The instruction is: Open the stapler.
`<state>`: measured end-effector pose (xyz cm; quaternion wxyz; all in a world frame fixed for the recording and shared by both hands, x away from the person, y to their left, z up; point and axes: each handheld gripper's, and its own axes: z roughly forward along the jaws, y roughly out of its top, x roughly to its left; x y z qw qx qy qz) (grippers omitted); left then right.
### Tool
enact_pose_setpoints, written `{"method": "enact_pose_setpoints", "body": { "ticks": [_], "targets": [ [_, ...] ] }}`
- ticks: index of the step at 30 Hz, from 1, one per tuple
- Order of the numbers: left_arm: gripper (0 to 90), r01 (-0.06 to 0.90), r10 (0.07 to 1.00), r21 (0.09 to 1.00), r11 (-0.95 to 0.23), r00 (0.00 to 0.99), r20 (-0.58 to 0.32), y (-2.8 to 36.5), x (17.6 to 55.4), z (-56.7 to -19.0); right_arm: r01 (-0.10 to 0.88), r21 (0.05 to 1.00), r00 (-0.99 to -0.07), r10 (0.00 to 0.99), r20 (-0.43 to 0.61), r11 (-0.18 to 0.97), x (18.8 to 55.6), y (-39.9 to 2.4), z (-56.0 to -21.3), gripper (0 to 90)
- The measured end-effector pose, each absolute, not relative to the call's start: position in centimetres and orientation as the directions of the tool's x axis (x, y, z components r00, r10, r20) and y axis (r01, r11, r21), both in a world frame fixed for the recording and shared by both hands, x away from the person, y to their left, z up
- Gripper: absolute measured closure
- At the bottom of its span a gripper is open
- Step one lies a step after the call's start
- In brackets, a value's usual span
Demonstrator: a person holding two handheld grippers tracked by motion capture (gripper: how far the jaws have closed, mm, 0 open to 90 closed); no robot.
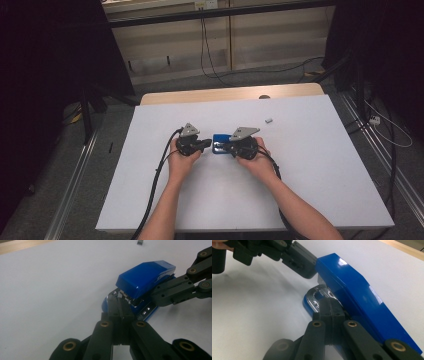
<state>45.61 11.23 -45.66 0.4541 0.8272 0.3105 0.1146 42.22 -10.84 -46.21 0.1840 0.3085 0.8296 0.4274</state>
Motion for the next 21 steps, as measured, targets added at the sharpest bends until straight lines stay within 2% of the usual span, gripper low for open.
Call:
{"method": "enact_pose_setpoints", "body": {
  "ticks": [6,21],
  "targets": [
    [90.0,0.407,0.612,0.818,-0.405,0.786,-0.088,10.9,45.8,-45.7,0.356,0.826,-0.741,0.671,-0.035,0.437,42.3,-10.9,-46.3,90.0],
    [90.0,0.409,0.609,0.843,-0.349,0.783,-0.128,10.8,45.7,-44.7,0.367,0.835,-0.73,0.683,-0.014,0.409,42.4,-10.8,-46.5,90.0]
  ]
}}
